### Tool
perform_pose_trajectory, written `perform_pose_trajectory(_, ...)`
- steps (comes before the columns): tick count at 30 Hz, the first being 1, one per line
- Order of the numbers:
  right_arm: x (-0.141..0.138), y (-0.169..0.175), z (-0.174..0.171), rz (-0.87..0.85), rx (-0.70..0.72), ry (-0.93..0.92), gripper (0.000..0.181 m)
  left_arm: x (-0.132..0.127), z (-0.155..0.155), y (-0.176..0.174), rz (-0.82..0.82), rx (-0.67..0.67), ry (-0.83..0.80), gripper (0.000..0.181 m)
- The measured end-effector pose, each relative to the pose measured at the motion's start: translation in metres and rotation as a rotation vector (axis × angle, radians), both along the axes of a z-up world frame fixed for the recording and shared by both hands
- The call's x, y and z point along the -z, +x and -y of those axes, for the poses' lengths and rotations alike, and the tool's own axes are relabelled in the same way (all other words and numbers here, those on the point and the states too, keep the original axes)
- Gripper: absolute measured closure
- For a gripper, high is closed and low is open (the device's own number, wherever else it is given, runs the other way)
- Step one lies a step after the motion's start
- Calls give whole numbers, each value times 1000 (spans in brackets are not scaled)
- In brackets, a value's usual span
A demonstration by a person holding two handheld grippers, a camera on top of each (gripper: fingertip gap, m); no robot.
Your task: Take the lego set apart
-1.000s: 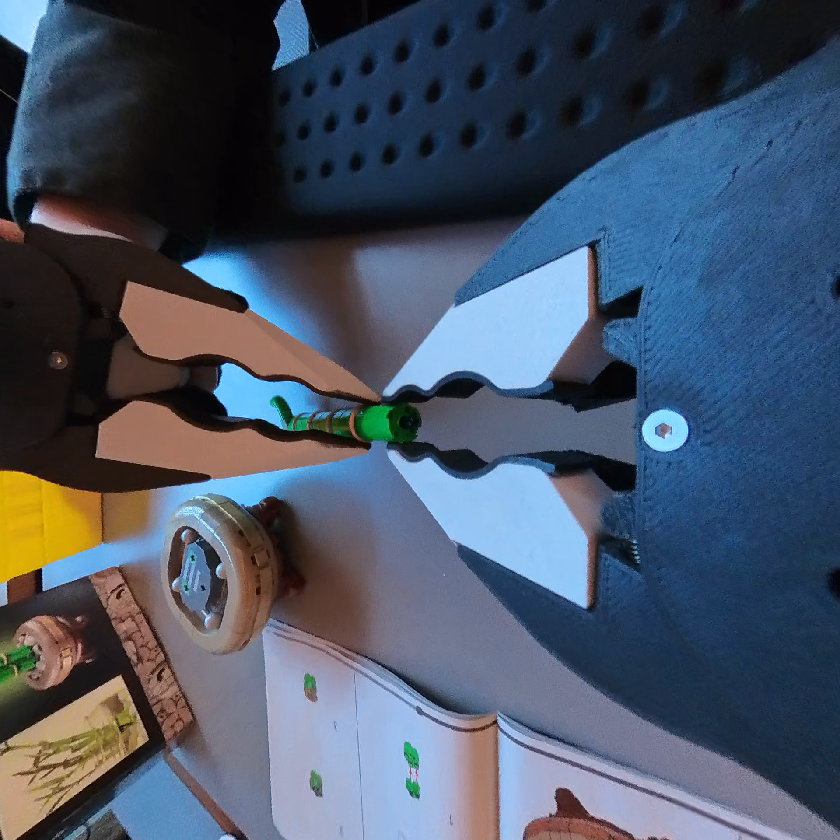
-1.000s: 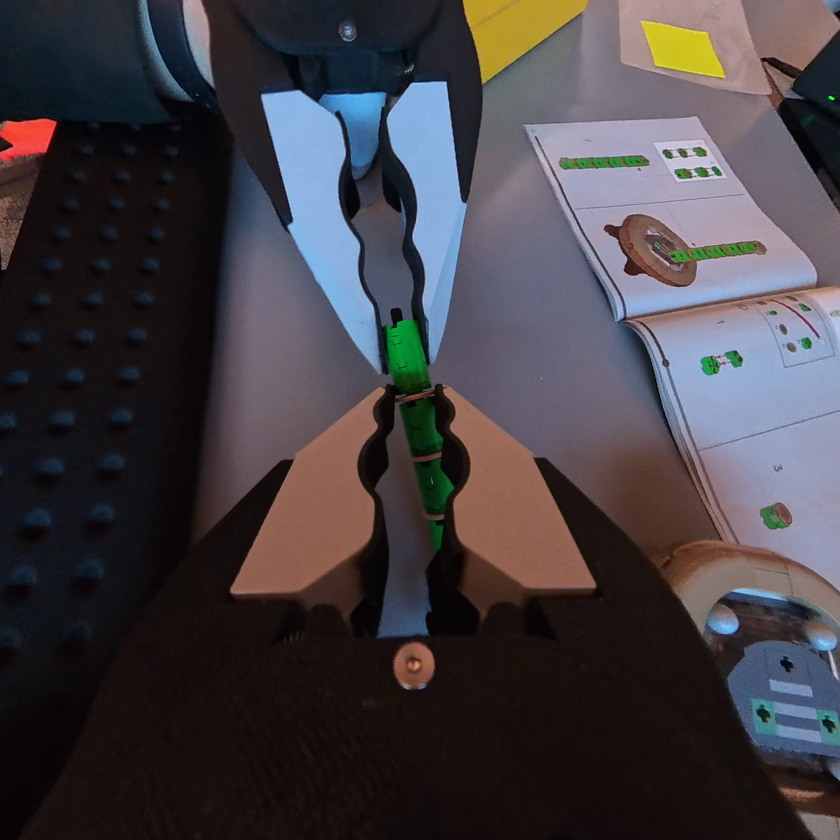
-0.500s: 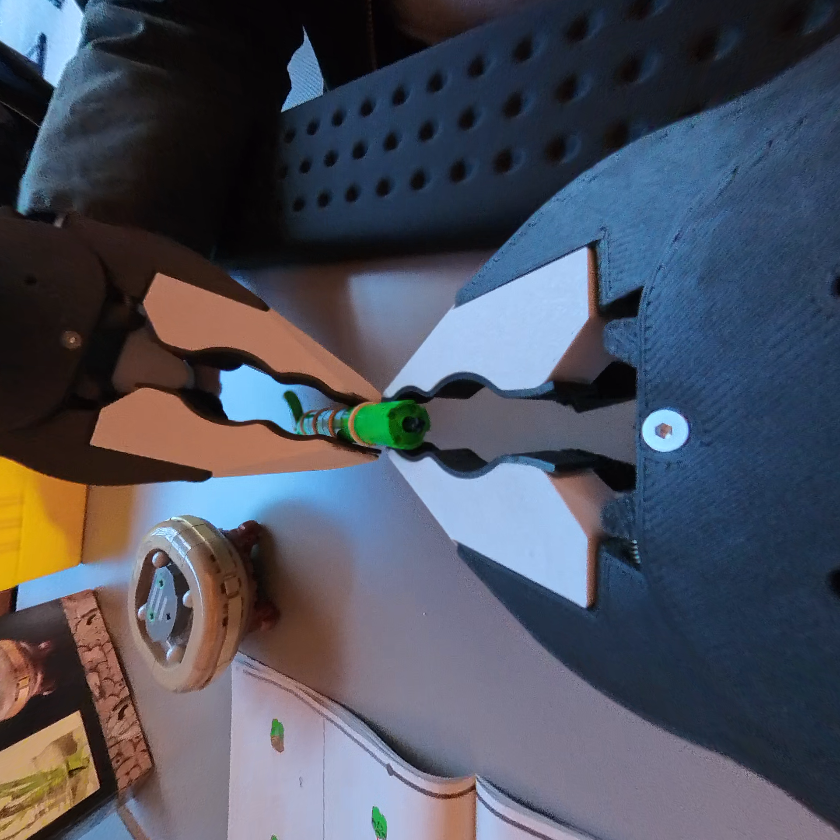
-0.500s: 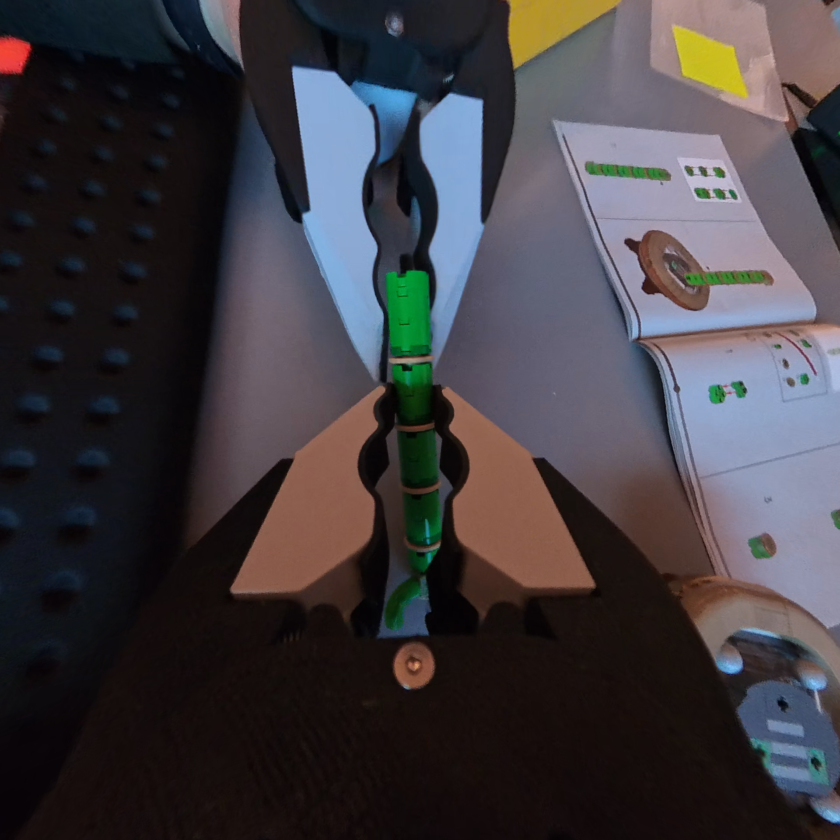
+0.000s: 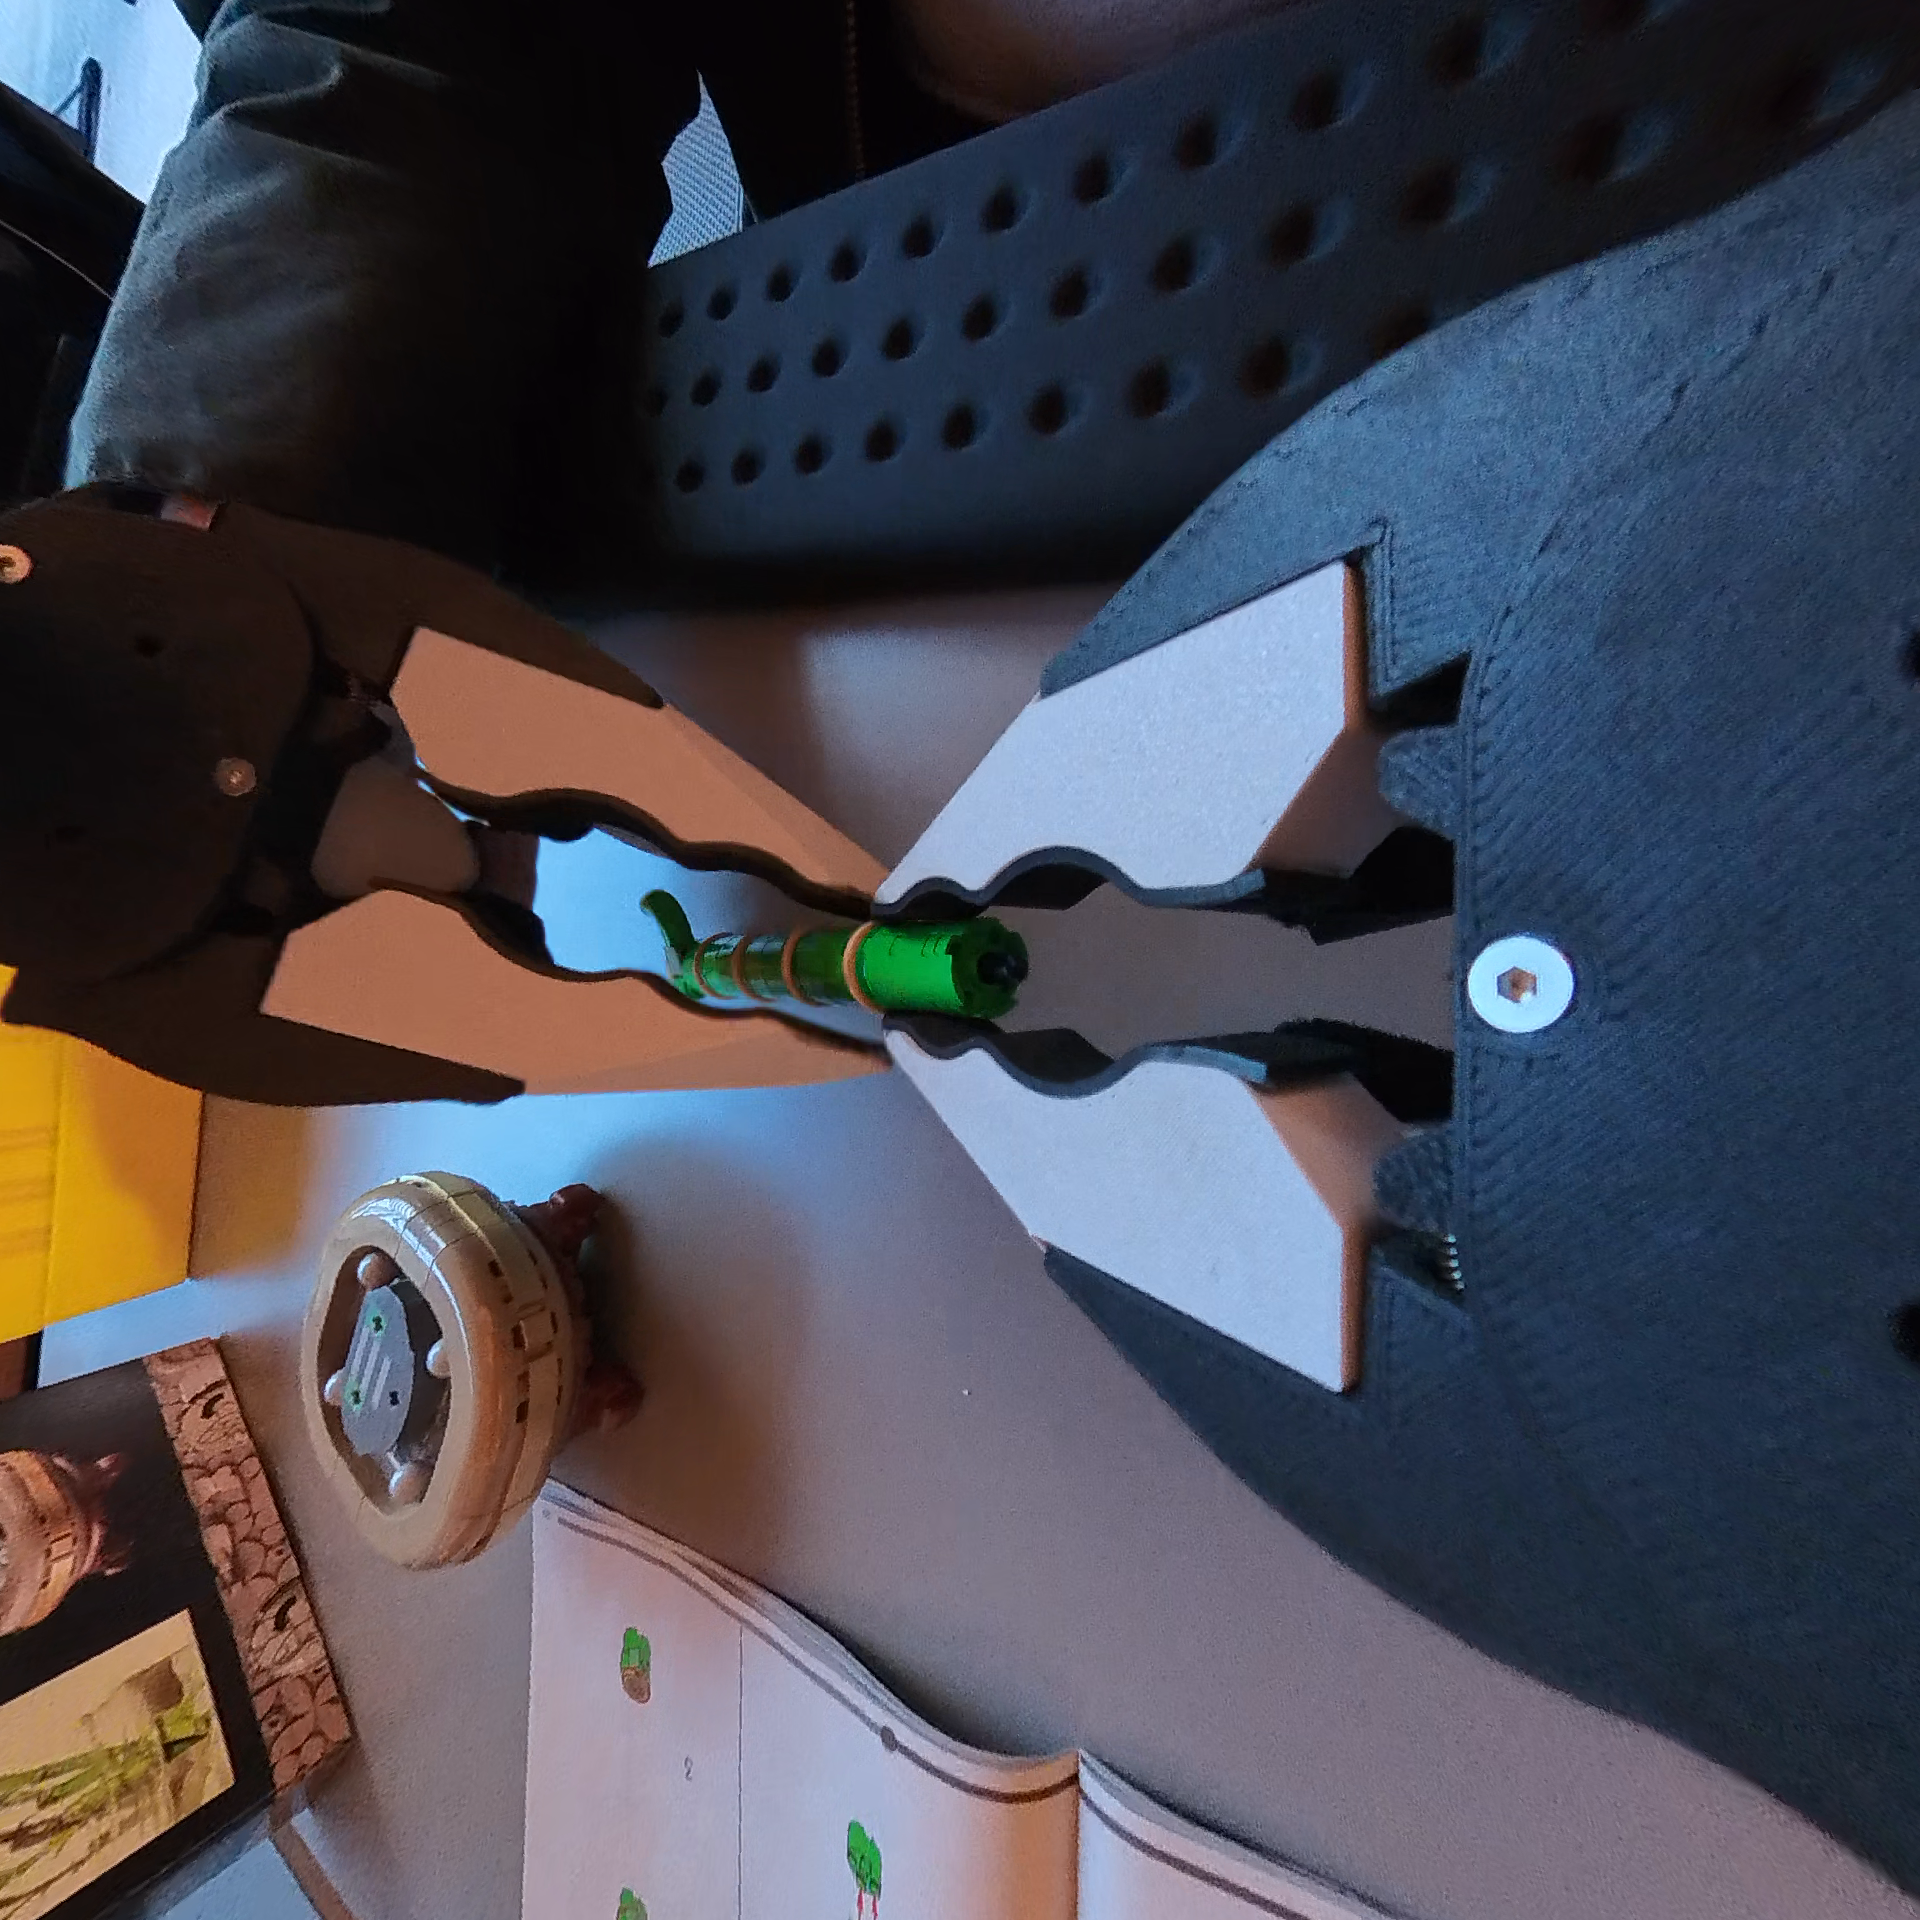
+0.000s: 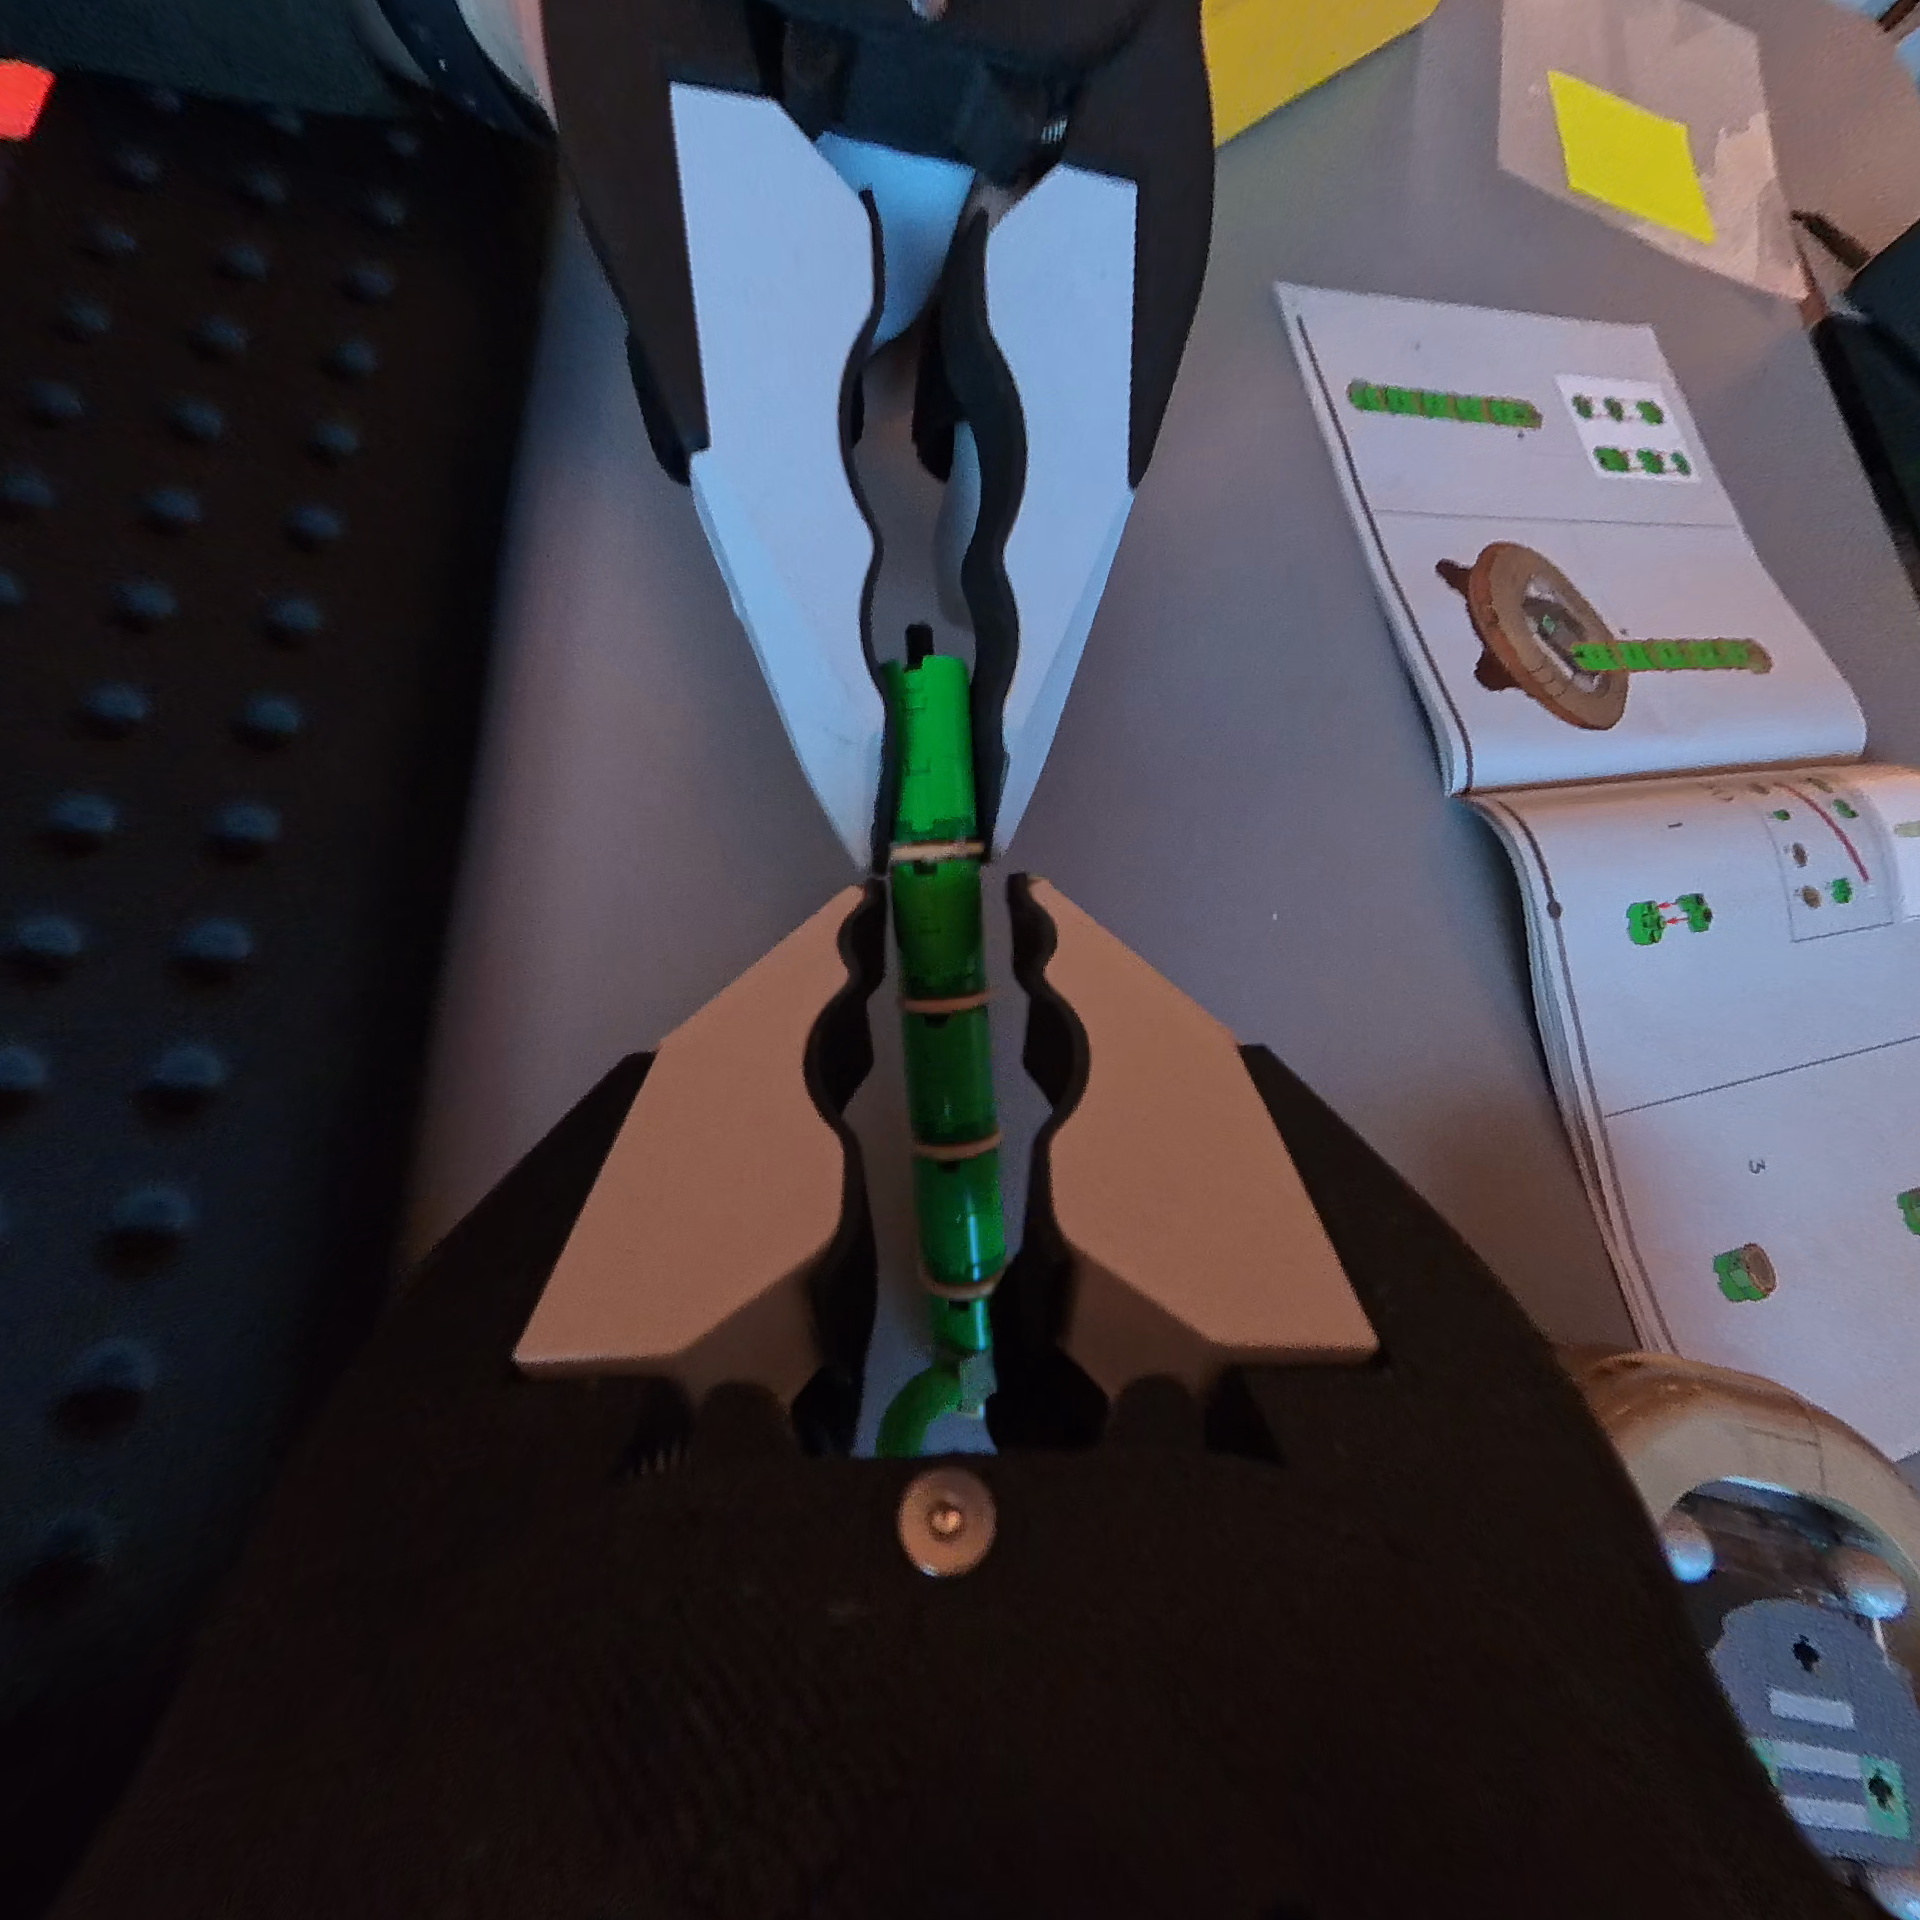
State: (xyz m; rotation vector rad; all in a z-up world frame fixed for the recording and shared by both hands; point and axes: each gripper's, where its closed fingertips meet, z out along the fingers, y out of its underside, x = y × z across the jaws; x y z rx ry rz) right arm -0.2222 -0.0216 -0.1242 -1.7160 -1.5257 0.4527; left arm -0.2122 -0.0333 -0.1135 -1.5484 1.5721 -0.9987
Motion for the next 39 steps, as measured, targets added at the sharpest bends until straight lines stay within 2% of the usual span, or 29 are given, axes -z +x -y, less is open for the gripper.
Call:
perform_pose_trajectory(1,0,-1,-1,4,4,8,157,1,0,0,-3,-1,-10,166)
perform_pose_trajectory(2,2,-1,1,26,-8,10,166,2,-1,0,-7,-7,-13,166)
perform_pose_trajectory(16,-3,7,8,6,-25,8,165,-2,5,4,-22,17,-17,166)
perform_pose_trajectory(39,-2,3,26,-75,-101,-105,164,5,21,-6,-63,93,-176,166)
